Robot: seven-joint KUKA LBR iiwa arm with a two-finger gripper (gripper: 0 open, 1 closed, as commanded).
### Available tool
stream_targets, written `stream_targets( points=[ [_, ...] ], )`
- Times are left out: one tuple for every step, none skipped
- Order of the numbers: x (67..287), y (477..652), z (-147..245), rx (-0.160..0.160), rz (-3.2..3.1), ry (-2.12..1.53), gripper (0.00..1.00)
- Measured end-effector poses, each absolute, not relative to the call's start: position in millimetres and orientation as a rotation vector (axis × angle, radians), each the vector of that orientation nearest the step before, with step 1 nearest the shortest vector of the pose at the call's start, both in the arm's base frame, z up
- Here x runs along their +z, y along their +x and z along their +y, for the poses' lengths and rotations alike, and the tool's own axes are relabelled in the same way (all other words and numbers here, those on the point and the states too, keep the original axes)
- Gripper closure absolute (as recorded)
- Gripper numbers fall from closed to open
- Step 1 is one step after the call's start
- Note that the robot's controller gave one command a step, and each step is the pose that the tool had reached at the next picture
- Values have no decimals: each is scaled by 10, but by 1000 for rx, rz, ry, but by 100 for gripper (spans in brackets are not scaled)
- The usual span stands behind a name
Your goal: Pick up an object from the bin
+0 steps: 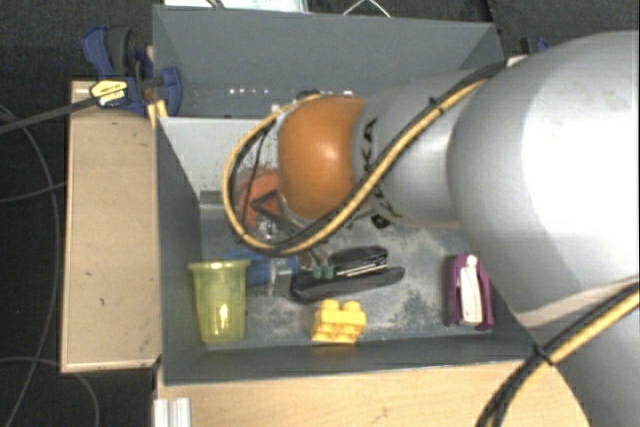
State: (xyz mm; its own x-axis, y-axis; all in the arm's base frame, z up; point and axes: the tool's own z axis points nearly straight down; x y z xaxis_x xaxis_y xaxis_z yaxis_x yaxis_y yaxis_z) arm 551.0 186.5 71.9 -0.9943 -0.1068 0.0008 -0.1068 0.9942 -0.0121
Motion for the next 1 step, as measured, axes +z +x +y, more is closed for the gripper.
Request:
stream_targets(
  points=[
    [747,5501,1862,19,-3136,167,100]
  ],
)
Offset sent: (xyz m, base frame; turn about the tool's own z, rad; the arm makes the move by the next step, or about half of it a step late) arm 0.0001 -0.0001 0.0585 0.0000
